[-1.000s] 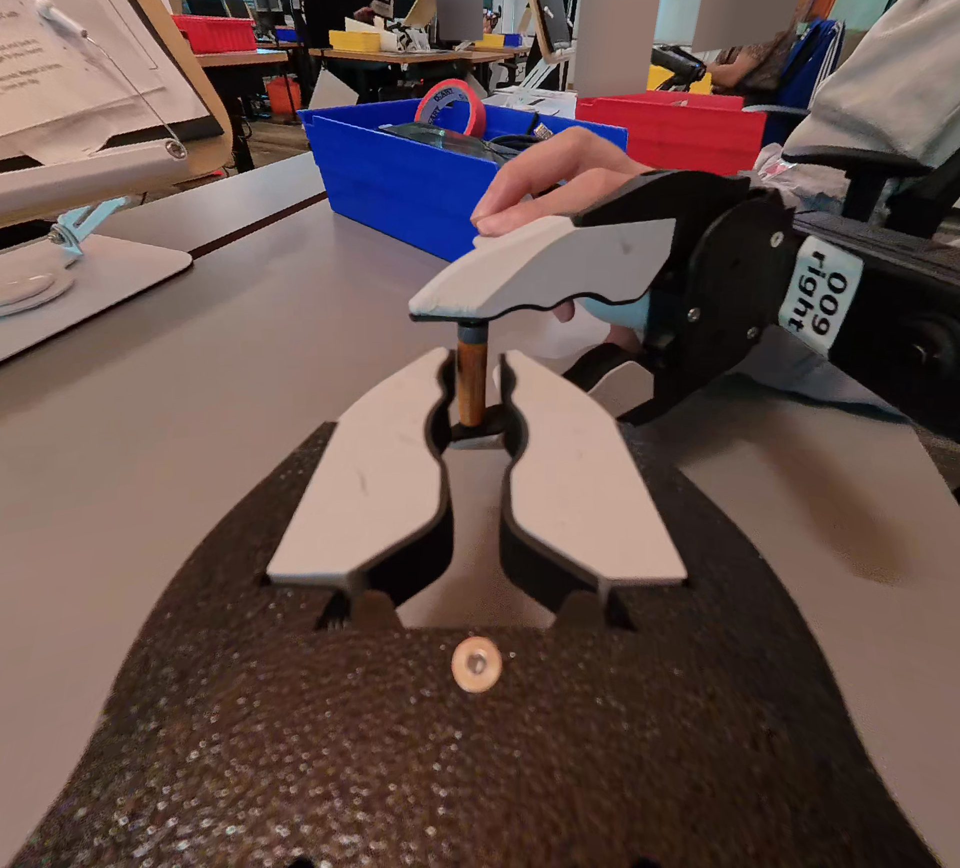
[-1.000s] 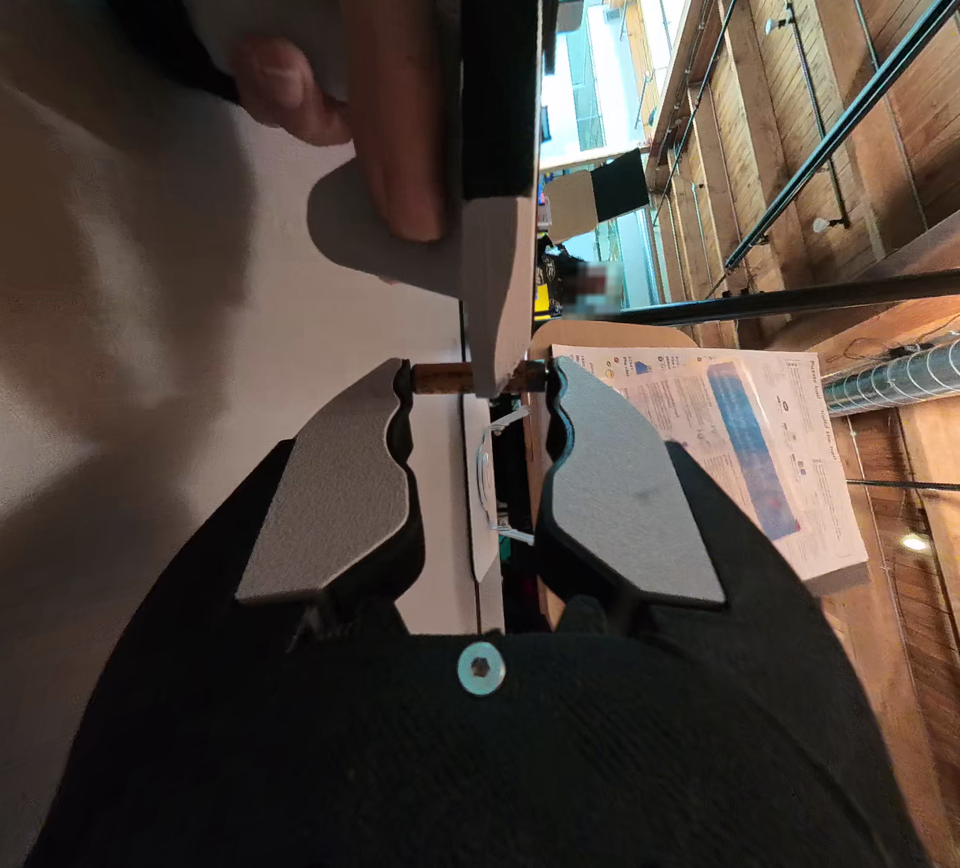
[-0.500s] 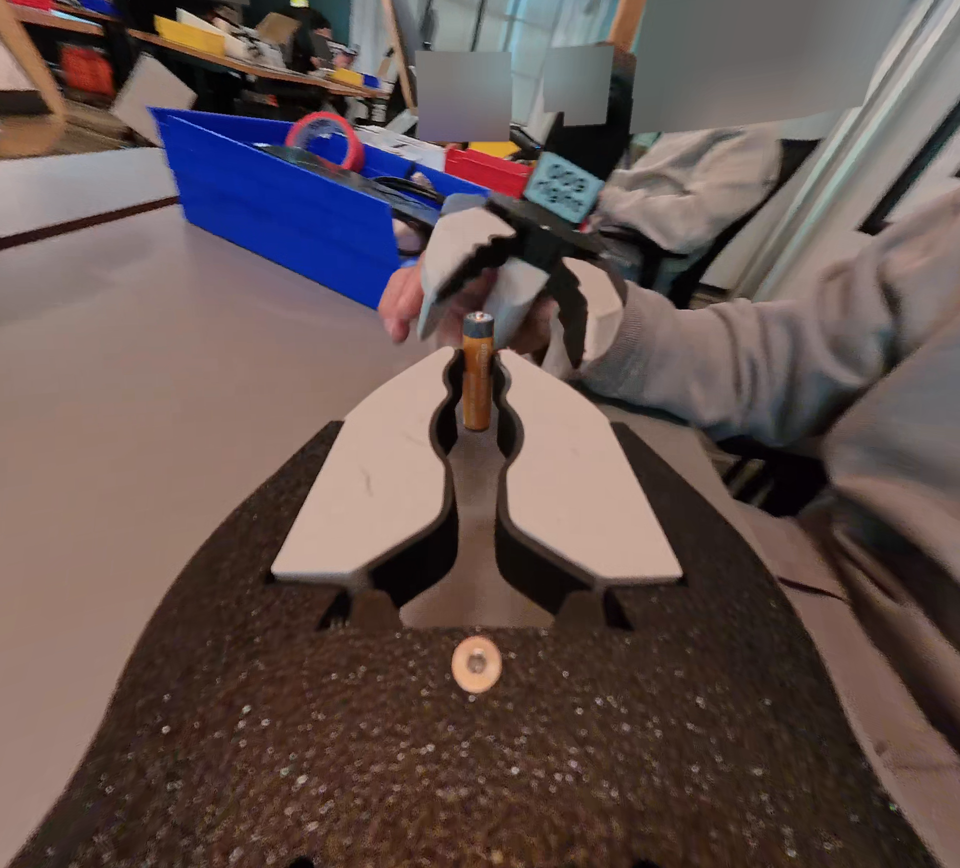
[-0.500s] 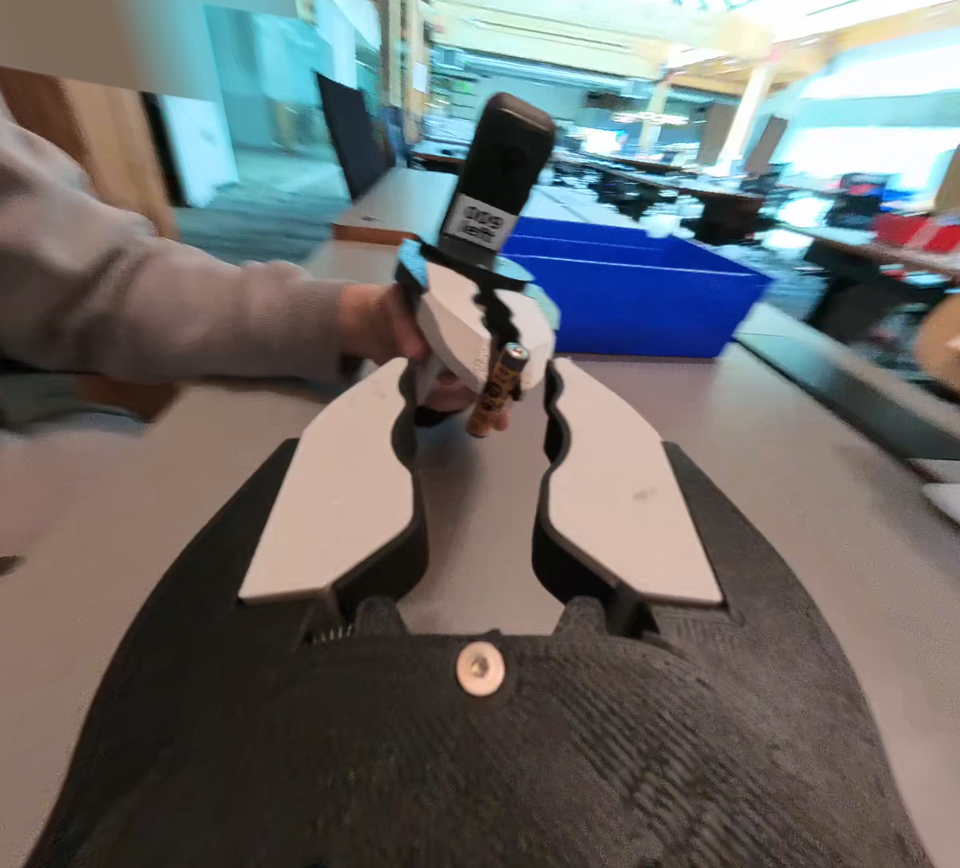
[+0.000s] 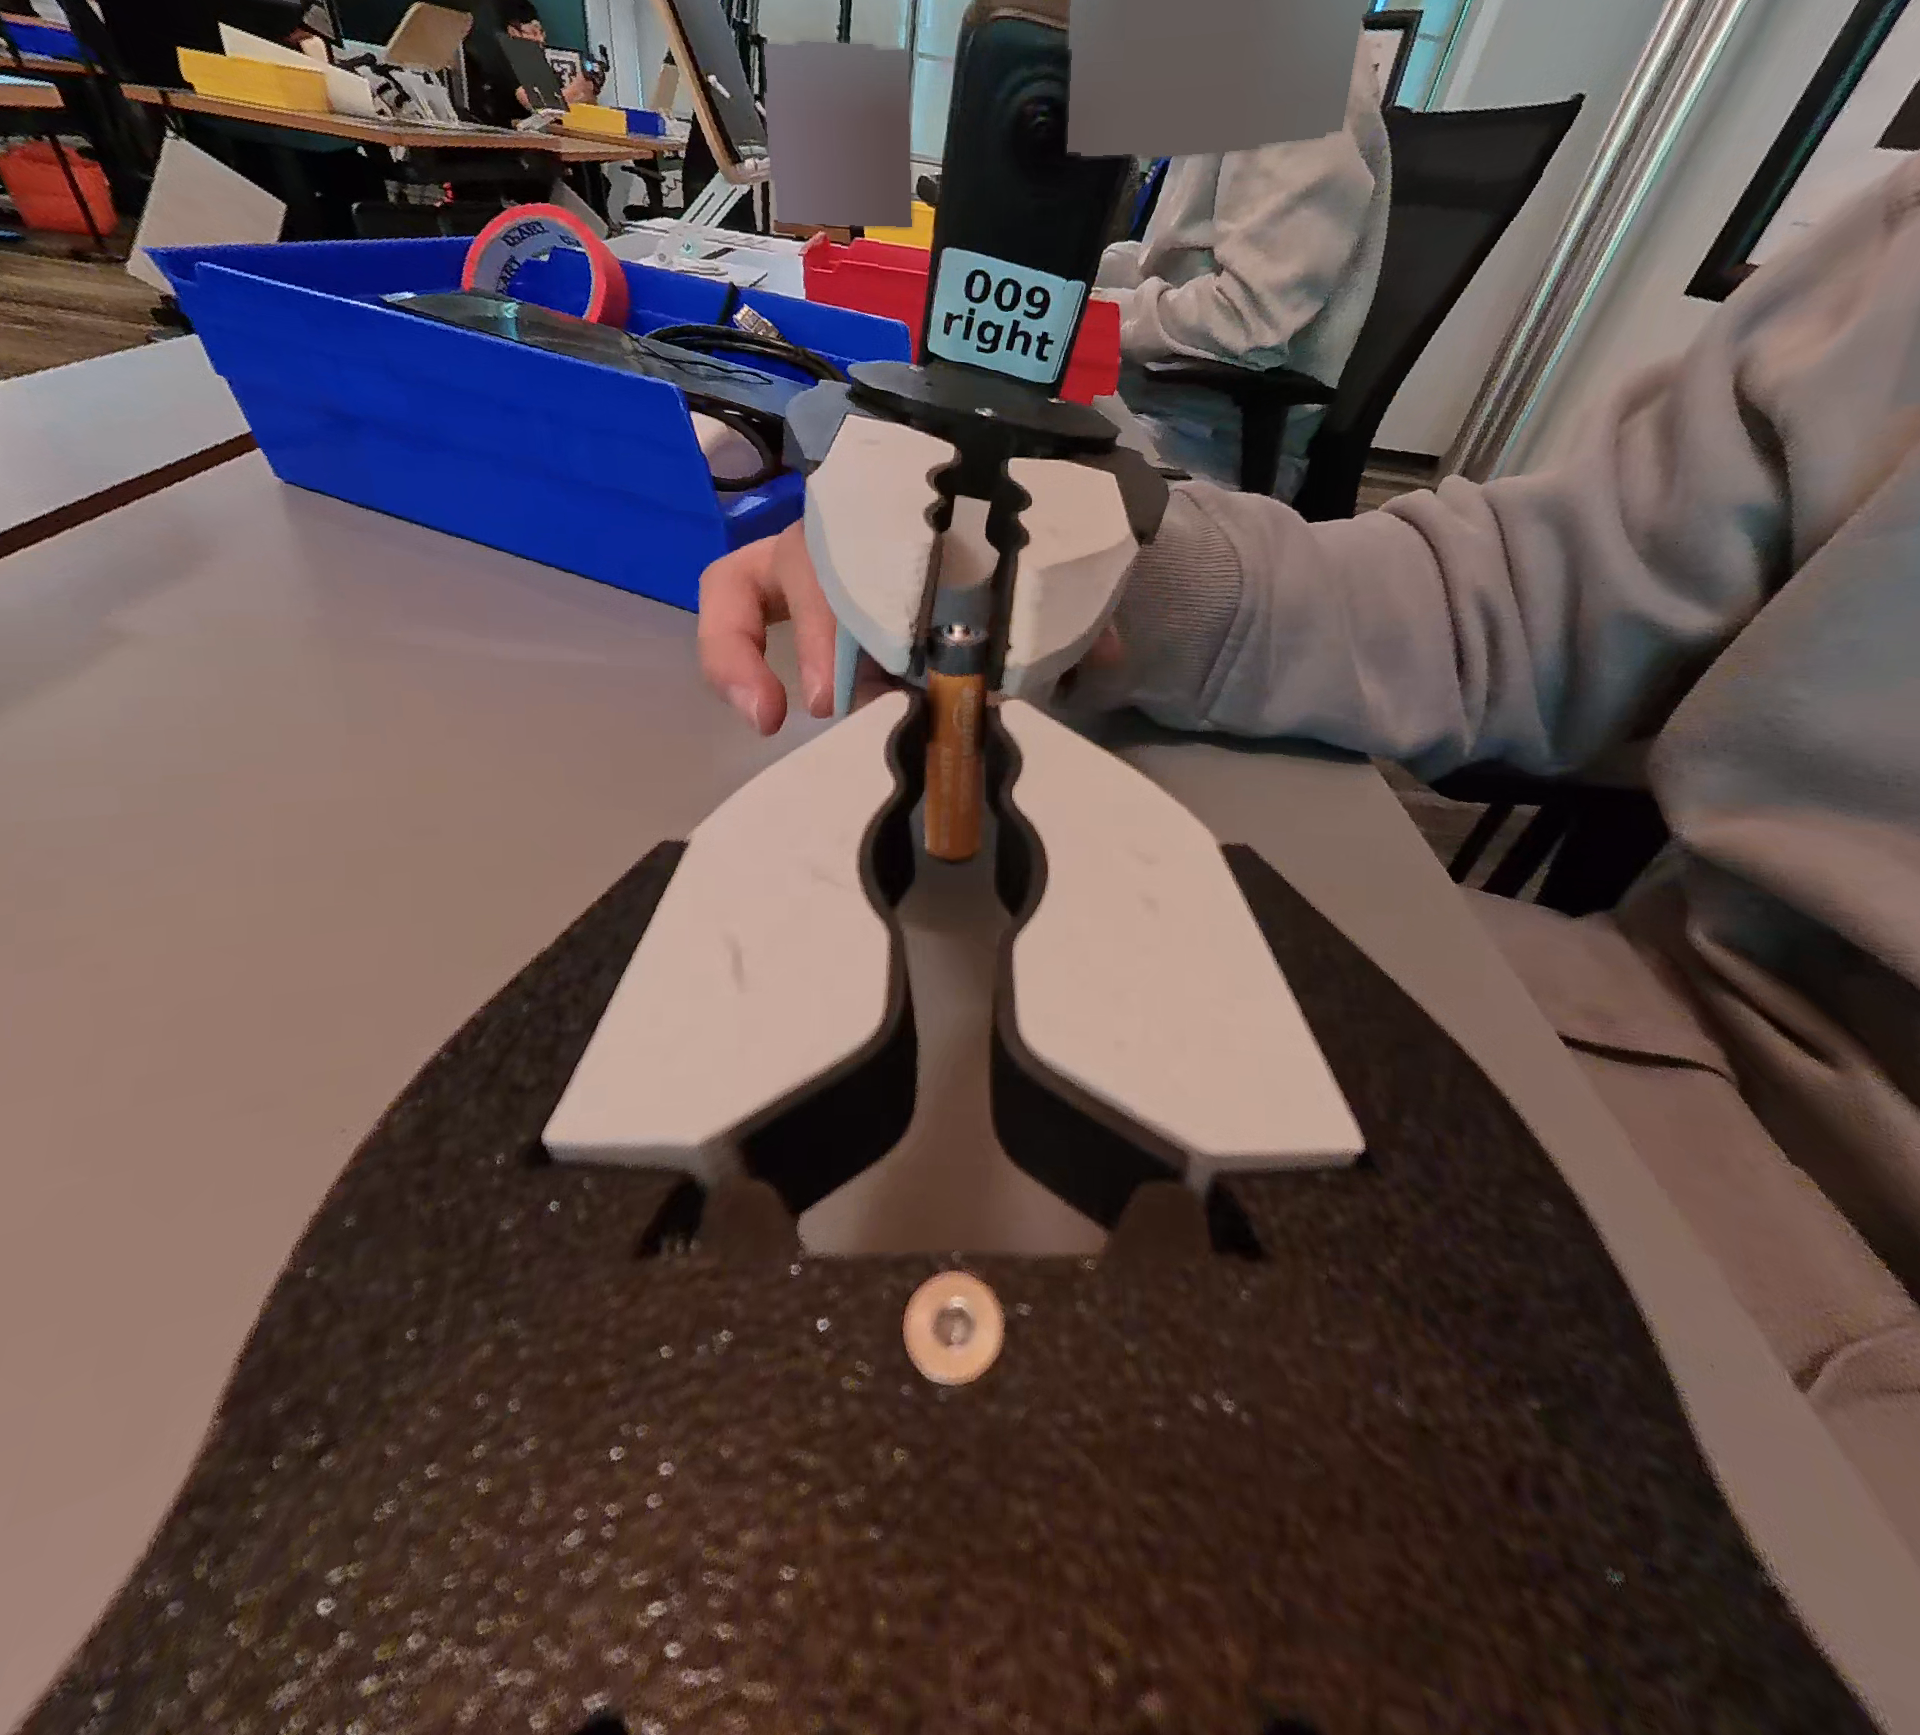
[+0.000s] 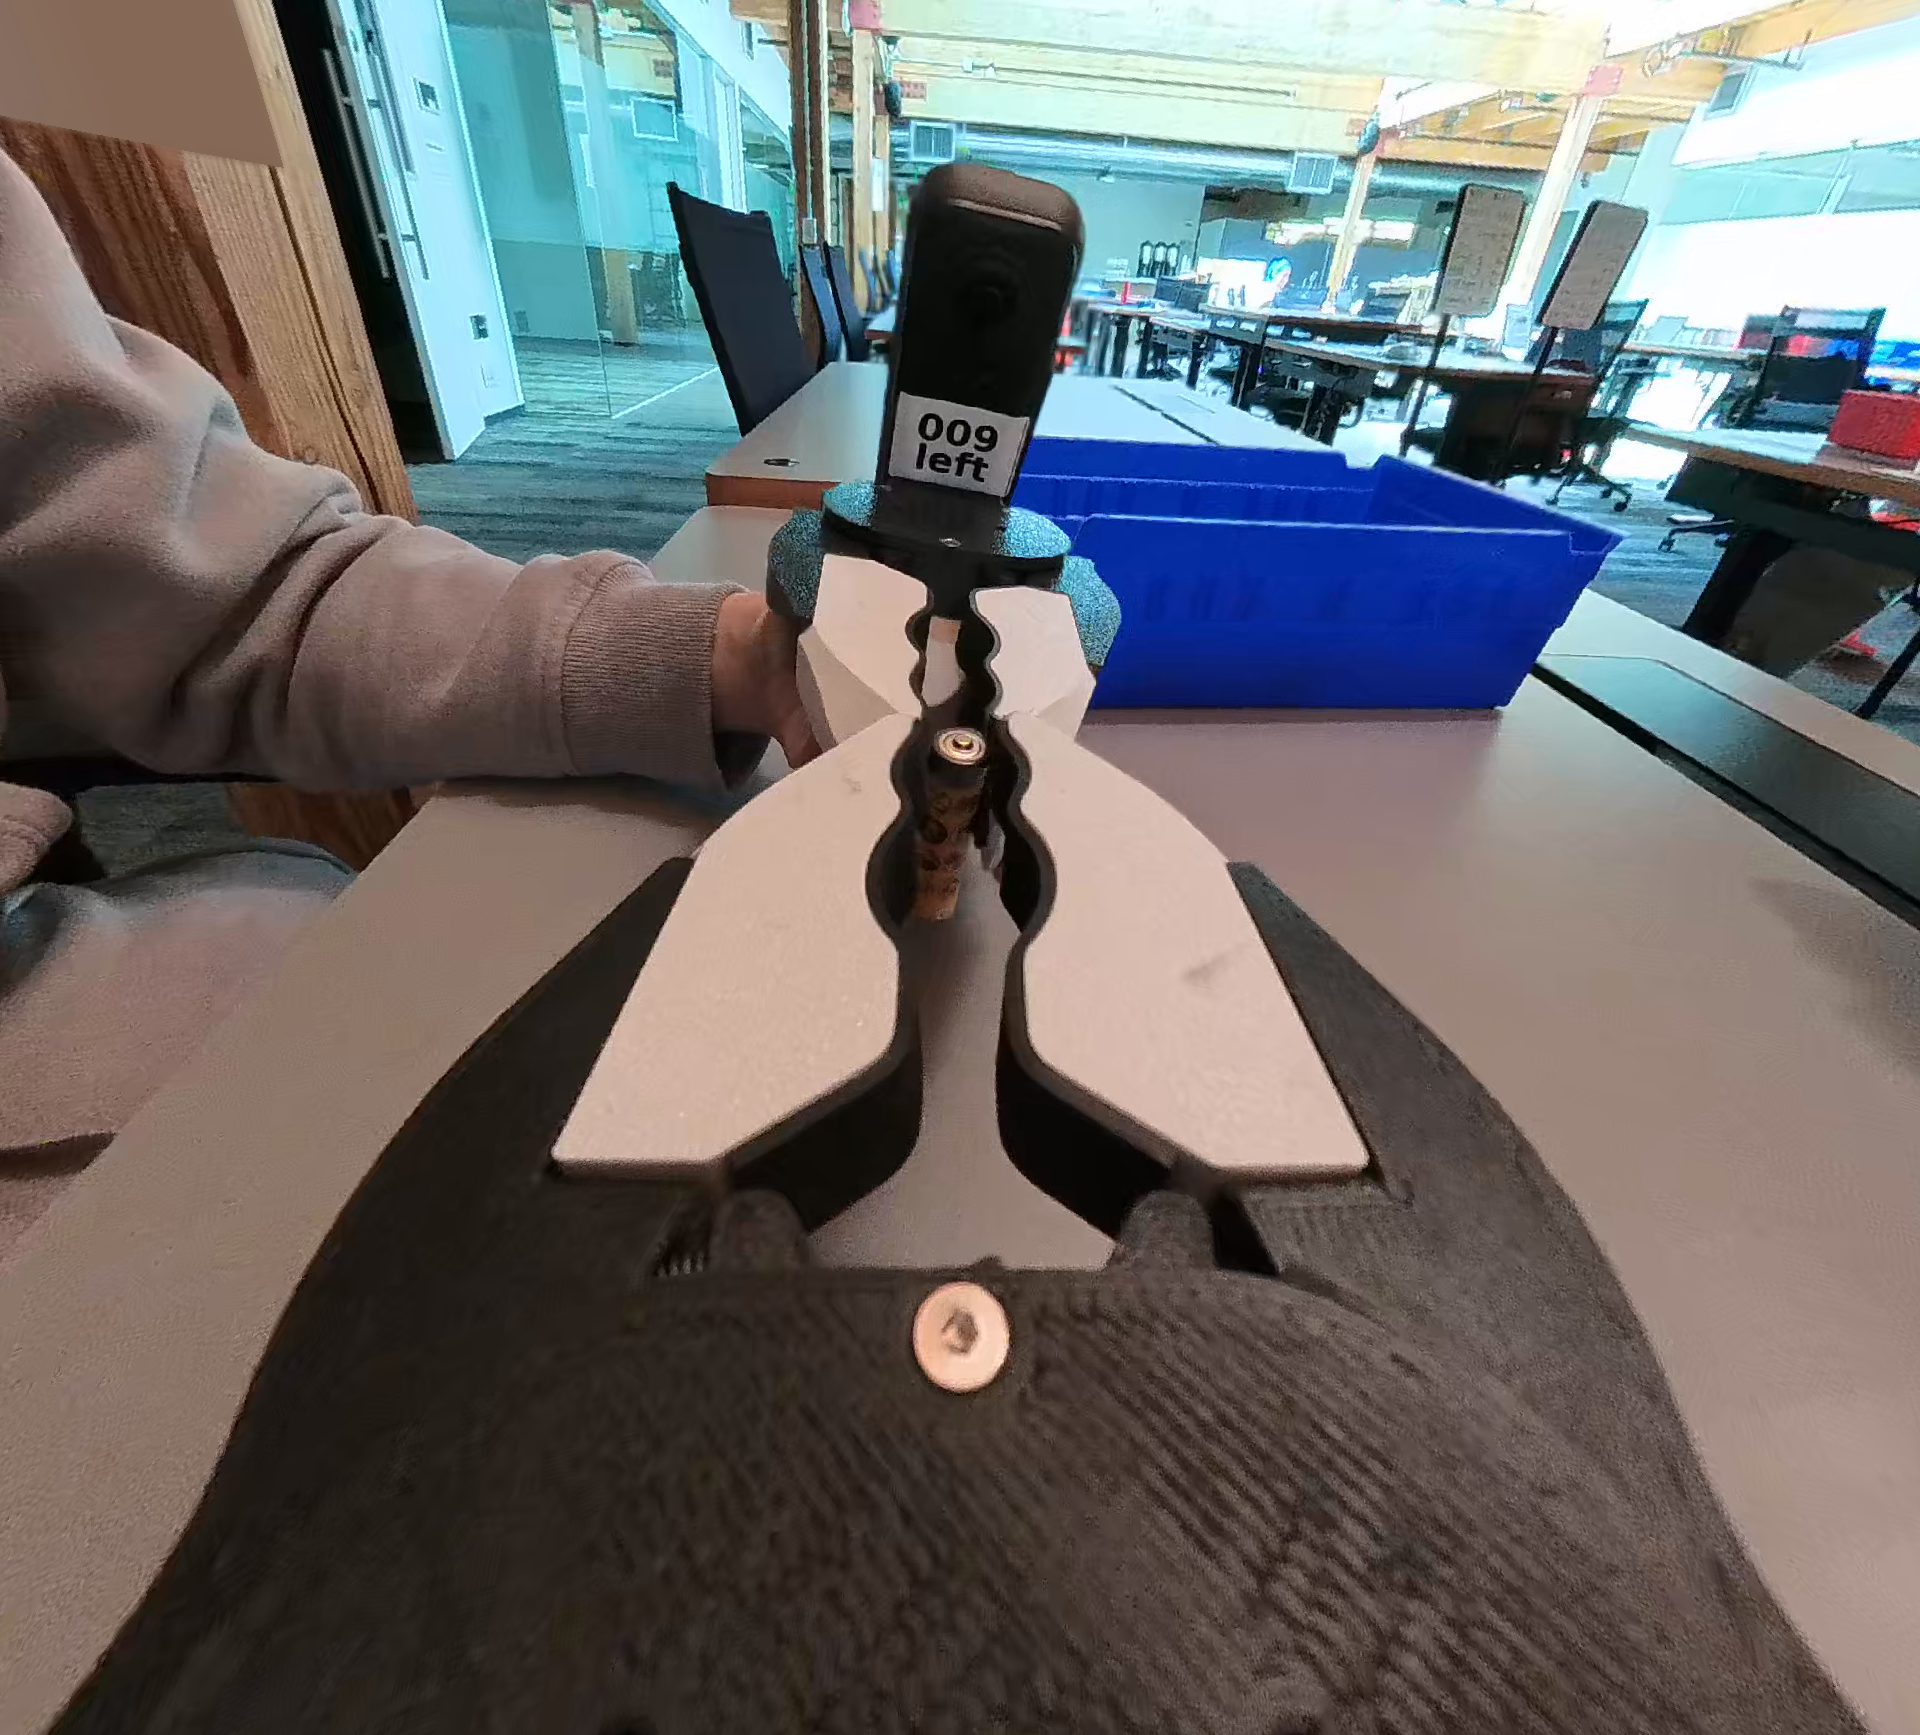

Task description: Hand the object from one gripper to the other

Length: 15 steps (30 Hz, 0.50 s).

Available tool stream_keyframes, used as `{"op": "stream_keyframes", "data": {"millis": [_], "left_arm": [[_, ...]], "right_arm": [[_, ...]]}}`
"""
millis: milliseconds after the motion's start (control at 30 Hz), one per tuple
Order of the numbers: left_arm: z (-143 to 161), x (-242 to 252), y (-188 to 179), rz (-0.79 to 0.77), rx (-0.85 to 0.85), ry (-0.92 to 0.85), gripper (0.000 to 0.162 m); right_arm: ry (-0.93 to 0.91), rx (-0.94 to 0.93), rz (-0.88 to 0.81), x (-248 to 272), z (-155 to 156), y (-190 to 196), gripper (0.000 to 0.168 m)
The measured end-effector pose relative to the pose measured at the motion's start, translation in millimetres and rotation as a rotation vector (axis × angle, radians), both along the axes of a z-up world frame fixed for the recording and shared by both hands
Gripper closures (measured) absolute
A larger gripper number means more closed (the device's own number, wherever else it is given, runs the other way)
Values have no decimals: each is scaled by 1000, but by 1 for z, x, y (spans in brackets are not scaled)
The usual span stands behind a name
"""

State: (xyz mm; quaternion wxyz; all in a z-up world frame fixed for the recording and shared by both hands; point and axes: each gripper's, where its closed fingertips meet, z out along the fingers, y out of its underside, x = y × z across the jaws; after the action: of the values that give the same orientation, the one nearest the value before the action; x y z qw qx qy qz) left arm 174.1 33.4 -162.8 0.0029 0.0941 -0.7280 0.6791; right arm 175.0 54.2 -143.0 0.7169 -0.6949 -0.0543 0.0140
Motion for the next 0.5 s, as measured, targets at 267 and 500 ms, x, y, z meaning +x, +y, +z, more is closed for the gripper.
{"op": "stream_keyframes", "data": {"millis": [267,500], "left_arm": [[7,43,17,489,125,-469,134],[-5,60,13,743,419,-751,133]], "right_arm": [[149,134,-443,62,13,-7,158],[334,259,-601,72,10,-8,158]]}}
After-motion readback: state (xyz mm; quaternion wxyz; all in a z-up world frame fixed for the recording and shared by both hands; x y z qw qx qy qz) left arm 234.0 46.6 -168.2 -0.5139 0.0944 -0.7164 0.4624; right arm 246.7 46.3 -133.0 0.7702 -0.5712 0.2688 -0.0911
